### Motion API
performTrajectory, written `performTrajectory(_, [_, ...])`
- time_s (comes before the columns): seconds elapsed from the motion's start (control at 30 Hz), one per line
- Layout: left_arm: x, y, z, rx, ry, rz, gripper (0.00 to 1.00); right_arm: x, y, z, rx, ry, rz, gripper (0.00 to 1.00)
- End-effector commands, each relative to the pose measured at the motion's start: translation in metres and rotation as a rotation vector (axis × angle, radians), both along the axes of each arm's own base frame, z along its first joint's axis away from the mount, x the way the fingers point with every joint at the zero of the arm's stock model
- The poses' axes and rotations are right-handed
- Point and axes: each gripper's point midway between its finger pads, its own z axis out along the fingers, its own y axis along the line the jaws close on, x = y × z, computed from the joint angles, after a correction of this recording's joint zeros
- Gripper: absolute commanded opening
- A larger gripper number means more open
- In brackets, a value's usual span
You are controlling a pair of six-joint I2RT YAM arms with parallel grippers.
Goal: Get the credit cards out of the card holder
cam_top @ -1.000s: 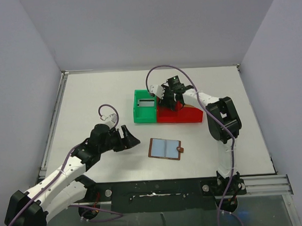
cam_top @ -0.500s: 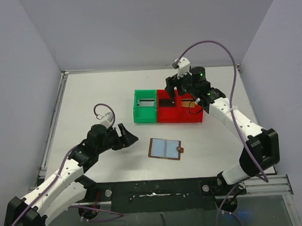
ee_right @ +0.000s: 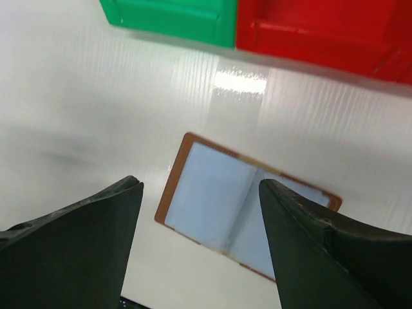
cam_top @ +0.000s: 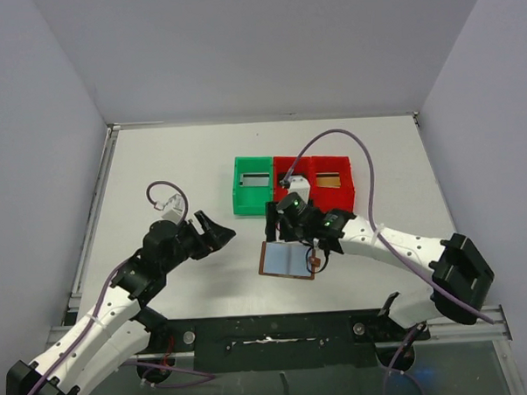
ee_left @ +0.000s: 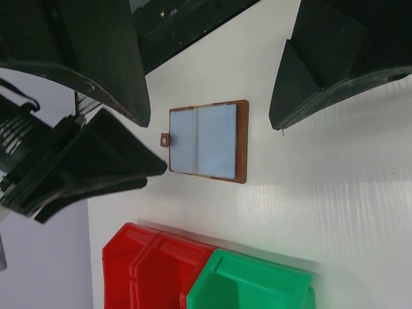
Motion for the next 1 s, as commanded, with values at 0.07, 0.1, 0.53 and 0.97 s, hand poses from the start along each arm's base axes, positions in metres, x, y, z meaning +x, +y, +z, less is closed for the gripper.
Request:
performTrajectory(0.07, [0.007, 0.003, 0.016, -0.038, -0.03, 0.049, 0.73, -0.007, 0.006, -0.008, -0.087, -0.034, -0.204, 0.73])
performTrajectory(0.1, [0.007, 0.003, 0.015, -0.035, -0.028, 0.049, 0.73, -0.009, 0.01, -0.013, -0.092, -0.022, -0.201, 0.72])
performTrajectory(0.53, [0.004, 0.003, 0.011, -0.039, -0.009, 0.044, 0.73, -0.018, 0.034, -0.051, -0.106, 0.089, -0.146, 0.67])
performTrajectory(0.97, [0.001, -0.004, 0.003, -0.045, 0.014, 0.003, 0.73, -0.035, 0.023, -0.1, -0.224, 0.221, -0.159, 0.65])
